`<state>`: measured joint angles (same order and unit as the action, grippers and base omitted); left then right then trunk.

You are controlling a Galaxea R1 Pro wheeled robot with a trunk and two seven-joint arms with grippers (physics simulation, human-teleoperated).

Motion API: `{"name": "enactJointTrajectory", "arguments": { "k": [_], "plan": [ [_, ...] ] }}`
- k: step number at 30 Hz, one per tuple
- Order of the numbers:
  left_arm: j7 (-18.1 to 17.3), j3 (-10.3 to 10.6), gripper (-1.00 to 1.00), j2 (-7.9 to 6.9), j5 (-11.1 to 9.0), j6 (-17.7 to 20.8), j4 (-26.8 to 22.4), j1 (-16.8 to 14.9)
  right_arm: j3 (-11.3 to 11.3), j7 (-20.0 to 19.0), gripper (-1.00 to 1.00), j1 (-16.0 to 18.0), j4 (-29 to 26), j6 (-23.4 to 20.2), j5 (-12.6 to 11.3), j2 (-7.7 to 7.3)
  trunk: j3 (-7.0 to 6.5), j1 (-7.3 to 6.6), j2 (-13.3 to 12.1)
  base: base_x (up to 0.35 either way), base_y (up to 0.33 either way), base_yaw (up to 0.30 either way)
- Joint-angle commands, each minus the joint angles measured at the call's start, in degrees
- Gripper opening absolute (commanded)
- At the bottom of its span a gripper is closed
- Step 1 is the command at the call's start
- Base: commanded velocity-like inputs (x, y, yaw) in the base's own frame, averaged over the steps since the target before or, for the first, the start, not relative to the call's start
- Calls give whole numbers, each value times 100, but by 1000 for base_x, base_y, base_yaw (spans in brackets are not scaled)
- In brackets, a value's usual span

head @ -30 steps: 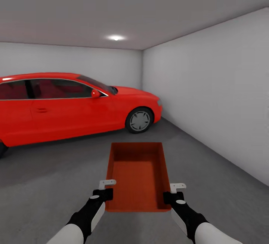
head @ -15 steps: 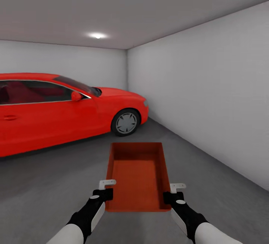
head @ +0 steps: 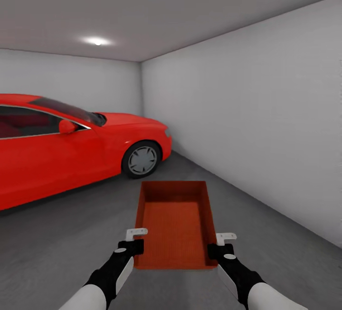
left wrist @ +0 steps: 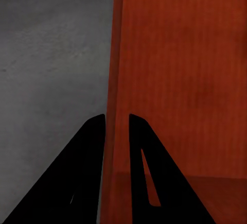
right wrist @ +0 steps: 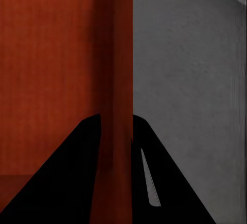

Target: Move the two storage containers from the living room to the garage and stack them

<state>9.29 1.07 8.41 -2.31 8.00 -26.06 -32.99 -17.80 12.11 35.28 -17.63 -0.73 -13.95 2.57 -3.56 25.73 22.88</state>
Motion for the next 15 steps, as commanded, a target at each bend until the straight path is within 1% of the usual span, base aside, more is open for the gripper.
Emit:
{"name": "enactJointTrajectory", "arguments": {
  "k": [1,15],
  "plan": [
    [414,-151,-100,-32,64,43,-22,3,66,-7,-100,5,-21,-6,-90,-3,2,5,4,323,0,-246],
    [412,-151,-100,-32,64,43,-22,3,66,-7,-100,5,-21,-5,-90,-3,2,5,4,323,8,-246]
  ]
}}
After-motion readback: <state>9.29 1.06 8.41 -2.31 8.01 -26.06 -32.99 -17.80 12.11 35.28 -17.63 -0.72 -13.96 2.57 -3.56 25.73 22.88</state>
